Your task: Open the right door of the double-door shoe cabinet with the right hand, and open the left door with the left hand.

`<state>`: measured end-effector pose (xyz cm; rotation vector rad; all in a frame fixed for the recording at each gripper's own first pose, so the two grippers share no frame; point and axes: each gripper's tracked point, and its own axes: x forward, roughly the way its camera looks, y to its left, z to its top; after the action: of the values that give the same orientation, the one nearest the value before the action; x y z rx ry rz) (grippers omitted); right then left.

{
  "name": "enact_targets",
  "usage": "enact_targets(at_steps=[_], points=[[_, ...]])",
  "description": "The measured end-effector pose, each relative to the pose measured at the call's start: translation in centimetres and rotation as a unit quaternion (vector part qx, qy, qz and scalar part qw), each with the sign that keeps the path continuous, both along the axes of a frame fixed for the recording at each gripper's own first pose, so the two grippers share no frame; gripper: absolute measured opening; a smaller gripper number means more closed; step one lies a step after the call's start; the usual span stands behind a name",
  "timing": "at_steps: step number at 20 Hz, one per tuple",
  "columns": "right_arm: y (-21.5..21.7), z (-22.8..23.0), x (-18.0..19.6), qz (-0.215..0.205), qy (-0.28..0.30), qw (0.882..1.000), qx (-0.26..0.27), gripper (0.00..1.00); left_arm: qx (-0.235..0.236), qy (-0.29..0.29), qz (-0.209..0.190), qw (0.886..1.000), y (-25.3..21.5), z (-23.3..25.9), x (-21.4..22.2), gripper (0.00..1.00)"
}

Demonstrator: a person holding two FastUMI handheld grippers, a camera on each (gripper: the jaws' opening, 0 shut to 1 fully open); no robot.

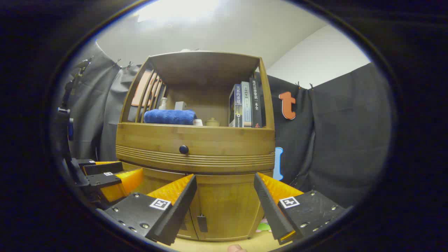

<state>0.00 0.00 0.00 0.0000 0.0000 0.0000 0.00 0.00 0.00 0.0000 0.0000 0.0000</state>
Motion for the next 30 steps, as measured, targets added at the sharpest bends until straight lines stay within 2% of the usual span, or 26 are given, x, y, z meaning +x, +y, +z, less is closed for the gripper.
enact_targets(at_steps=[10, 11, 12, 14, 16, 17, 18, 19, 22, 23, 24, 26, 27, 29, 30], points=[[-0.2, -4.4, 2.1, 0.01, 0.024, 1.0, -0.008, 0.97, -0.005, 0.019, 0.04, 0.999, 2.9, -0.9, -0.2, 0.92], [-0.2, -5.4, 2.4, 0.012, 0.032, 0.999, -0.01, 0.96, -0.004, 0.018, 0.046, 0.999, 3.2, -0.9, -0.3, 0.92], [-0.2, -6.4, 2.7, 0.013, 0.041, 0.999, -0.011, 0.97, -0.003, 0.017, 0.051, 0.999, 3.5, -0.8, -0.3, 0.99], [0.0, -8.8, 3.6, 0.017, 0.063, 0.998, -0.014, 0.96, 0.0, 0.011, 0.063, 0.998, 4.4, -0.5, -0.3, 0.92], [0.6, -11.9, 4.1, 0.023, 0.09, 0.996, -0.014, 0.97, 0.0, 0.004, 0.075, 0.997, 5.4, -0.1, -0.7, 0.99], [1.1, -13.4, 4.5, 0.029, 0.105, 0.994, -0.011, 0.99, 0.0, 0.002, 0.081, 0.997, 5.8, 0.1, -0.6, 0.92], [1.8, -14.7, 4.8, 0.035, 0.118, 0.992, -0.009, 0.96, 0.002, 0.001, 0.088, 0.996, 6.4, 0.3, -0.8, 0.95], [2.2, -16.2, 5.1, 0.04, 0.13, 0.991, -0.009, 0.96, 0.004, -0.001, 0.095, 0.995, 6.9, 0.3, -1.0, 0.92], [4.1, -19.6, 6.2, 0.057, 0.159, 0.986, -0.012, 0.99, 0.009, -0.006, 0.125, 0.992, 9.2, 0.7, -1.9, 0.92], [4.7, -20.7, 6.5, 0.062, 0.168, 0.984, -0.012, 0.96, 0.011, -0.007, 0.136, 0.991, 9.9, 0.8, -2.1, 0.92], [5.3, -21.7, 6.8, 0.066, 0.177, 0.982, -0.011, 0.98, 0.013, -0.009, 0.147, 0.989, 10.7, 0.8, -2.4, 0.92], [6.2, -22.7, 7.5, 0.069, 0.188, 0.98, -0.01, 0.95, 0.019, -0.01, 0.169, 0.985, 12.3, 0.9, -3.0, 0.92], [6.5, -23.2, 7.9, 0.07, 0.194, 0.978, -0.011, 0.8, 0.022, -0.011, 0.178, 0.984, 12.8, 1.0, -3.3, 0.92], [7.2, -24.5, 8.0, 0.071, 0.204, 0.976, -0.016, 0.72, 0.027, -0.012, 0.192, 0.981, 13.7, 1.1, -3.7, 0.92], [7.5, -25.0, 8.1, 0.073, 0.208, 0.975, -0.017, 0.72, 0.029, -0.013, 0.197, 0.98, 14.1, 1.2, -3.9, 0.92]])
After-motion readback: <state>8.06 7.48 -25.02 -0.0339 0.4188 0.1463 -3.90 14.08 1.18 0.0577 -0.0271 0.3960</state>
